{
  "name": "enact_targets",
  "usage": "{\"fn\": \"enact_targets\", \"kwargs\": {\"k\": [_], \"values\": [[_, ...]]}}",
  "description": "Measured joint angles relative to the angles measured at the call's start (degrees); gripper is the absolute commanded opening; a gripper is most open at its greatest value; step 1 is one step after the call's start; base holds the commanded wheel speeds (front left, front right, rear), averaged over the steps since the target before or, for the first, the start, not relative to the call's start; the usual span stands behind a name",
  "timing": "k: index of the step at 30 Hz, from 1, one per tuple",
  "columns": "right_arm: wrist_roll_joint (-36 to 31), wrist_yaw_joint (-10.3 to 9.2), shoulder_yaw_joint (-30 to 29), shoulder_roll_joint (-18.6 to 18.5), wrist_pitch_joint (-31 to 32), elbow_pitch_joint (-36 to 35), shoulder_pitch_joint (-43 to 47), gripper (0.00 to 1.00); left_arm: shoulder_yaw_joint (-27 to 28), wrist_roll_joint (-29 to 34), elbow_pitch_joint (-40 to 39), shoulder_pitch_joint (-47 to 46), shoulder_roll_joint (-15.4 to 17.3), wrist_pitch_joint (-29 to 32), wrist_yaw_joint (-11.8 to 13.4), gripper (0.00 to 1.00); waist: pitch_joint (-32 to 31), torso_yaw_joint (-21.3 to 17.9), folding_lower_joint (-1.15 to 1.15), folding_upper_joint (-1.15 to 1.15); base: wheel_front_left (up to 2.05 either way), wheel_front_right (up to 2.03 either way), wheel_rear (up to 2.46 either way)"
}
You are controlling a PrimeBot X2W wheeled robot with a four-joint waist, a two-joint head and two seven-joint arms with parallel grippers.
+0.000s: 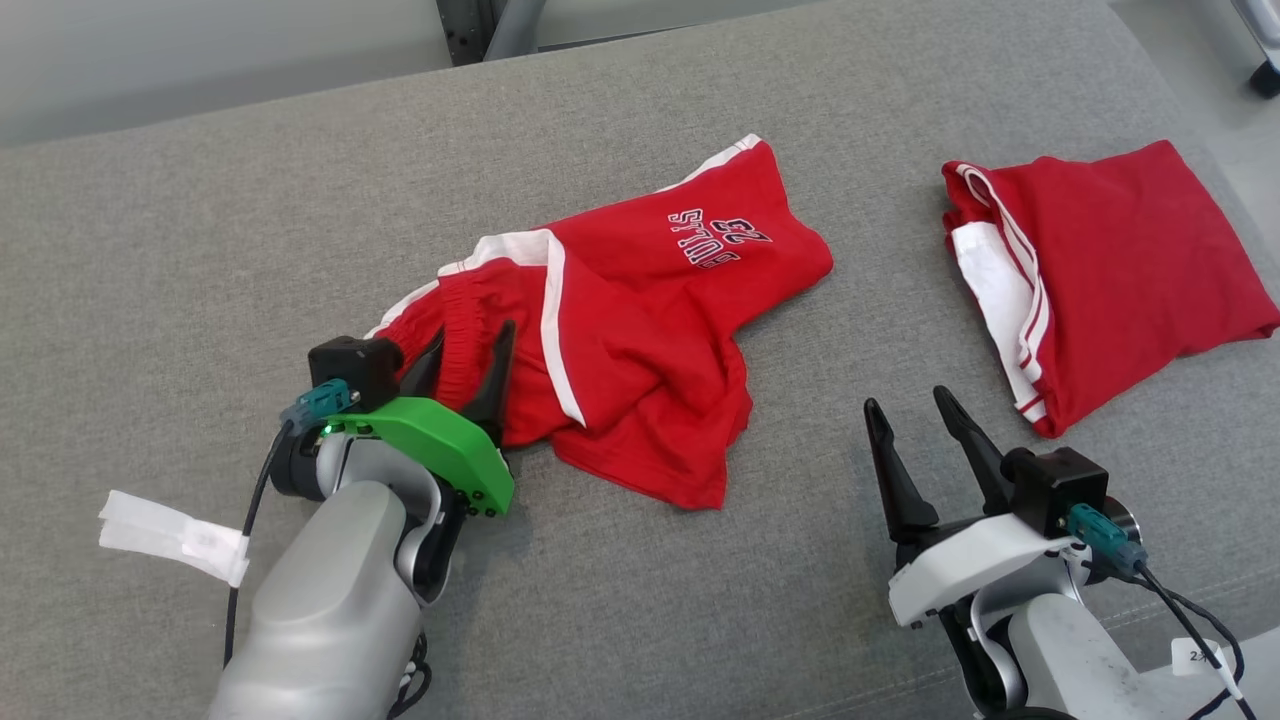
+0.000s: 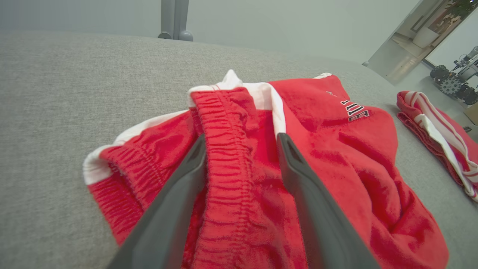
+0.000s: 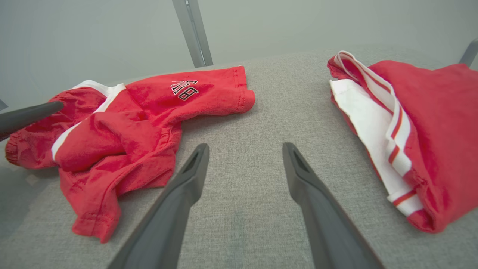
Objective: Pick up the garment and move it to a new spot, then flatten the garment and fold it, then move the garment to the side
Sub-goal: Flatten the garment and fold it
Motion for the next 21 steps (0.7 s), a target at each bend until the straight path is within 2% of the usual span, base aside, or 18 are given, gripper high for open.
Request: {"fn": "enact_targets", "kwargs": {"k": [2,4,5,6,7,8,11,15,21], "values": [[0.23,0.0,0.08,0.01,0.0,0.25,0.0,1.0,-0.02,-0.68,0.26,0.07,0.55,-0.01,0.0,0.58,-0.12,-0.13,0.0,0.0,0.0,0.0,0.0],[0.49,0.0,0.07,0.01,0.01,0.57,0.0,1.0,-0.4,-0.65,1.49,0.04,1.07,0.0,0.0,0.54,-0.24,-0.32,0.0,0.0,0.0,0.0,0.0],[0.86,0.0,0.03,0.0,0.01,0.74,0.0,1.0,-0.45,-0.66,1.79,0.02,1.14,0.0,0.0,0.46,-0.32,-0.42,0.0,0.0,0.0,0.0,0.0],[0.97,0.0,0.01,0.01,0.0,0.81,-0.01,1.0,-0.52,-0.63,1.87,-0.02,1.22,0.0,0.0,0.33,-0.41,-0.51,0.0,0.0,0.0,0.0,0.0],[1.09,0.0,-0.05,0.01,0.01,0.82,-0.01,1.0,-0.41,-0.42,1.58,-0.03,1.29,0.0,0.0,0.08,-0.5,-0.58,0.0,0.0,0.0,0.0,0.0],[1.2,0.0,-0.21,0.0,0.01,0.82,-0.01,1.0,-0.25,-0.33,1.1,-0.08,1.34,-0.01,0.0,0.0,-0.63,-0.61,0.0,0.0,0.0,0.0,0.0],[1.33,0.0,-0.66,-0.01,0.0,0.78,0.03,1.0,0.4,0.99,-1.63,0.16,1.53,0.0,0.0,0.0,-1.27,-0.41,0.0,0.0,0.0,0.0,0.0],[1.7,0.0,-1.19,0.0,0.0,0.83,0.81,1.0,4.33,5.41,-9.98,2.59,1.98,-0.01,-0.08,0.0,-2.58,0.72,0.0,0.0,0.0,0.0,0.0],[3.45,0.0,0.87,0.02,0.0,1.97,2.78,1.0,3.57,9.87,-17.66,11.9,1.45,0.0,-0.08,0.0,-5.41,4.17,0.0,0.0,0.0,0.0,0.0]]}}
